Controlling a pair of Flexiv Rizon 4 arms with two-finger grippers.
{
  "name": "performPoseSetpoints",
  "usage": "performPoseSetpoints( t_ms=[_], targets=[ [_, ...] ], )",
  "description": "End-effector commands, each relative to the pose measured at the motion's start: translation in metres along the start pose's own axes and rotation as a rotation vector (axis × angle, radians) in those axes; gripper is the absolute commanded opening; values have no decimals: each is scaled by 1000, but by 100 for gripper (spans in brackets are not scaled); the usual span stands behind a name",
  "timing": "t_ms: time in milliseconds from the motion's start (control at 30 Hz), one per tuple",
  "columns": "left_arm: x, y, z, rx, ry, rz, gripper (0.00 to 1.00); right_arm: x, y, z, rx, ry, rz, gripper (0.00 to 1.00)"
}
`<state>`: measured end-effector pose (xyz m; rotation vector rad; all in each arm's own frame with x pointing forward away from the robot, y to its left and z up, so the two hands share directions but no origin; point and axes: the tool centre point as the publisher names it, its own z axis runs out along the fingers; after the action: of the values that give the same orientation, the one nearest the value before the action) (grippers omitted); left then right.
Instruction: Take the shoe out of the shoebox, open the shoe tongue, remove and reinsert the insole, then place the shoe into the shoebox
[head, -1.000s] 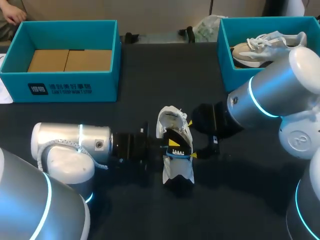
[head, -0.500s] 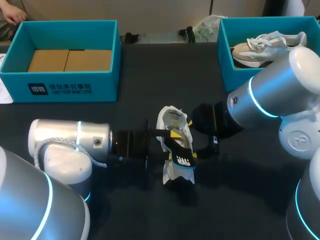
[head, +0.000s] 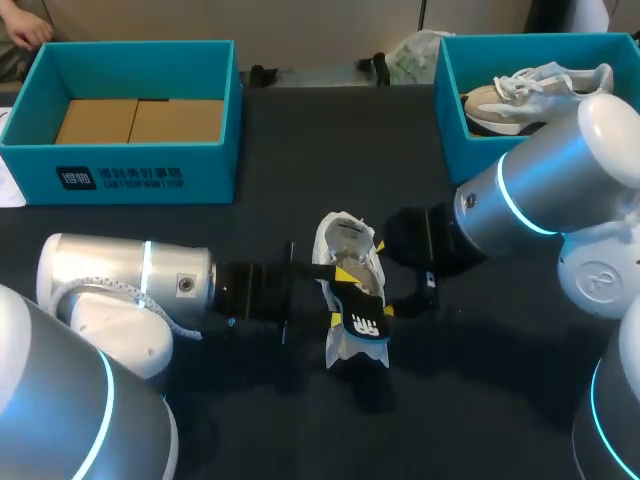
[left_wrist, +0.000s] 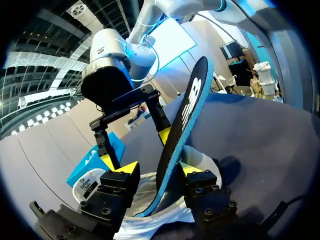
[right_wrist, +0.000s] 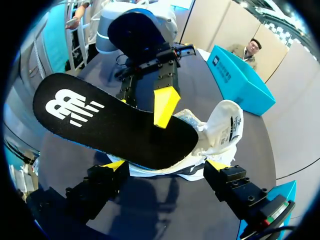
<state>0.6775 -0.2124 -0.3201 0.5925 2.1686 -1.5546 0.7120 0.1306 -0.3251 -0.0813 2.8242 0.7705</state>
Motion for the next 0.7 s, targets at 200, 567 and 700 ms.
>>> performPoseSetpoints(
  t_ms=[200,567,700],
  targets=[
    [5,-1,-1,-48,9,-11,0,1,1,1,2,-3,0,100],
    [7,25,11,-49,-1,26,0,1,1,1,2,-3,0,100],
    [2,32,15,-58,-16,37,0,1,1,1,2,-3,0,100]
  ],
)
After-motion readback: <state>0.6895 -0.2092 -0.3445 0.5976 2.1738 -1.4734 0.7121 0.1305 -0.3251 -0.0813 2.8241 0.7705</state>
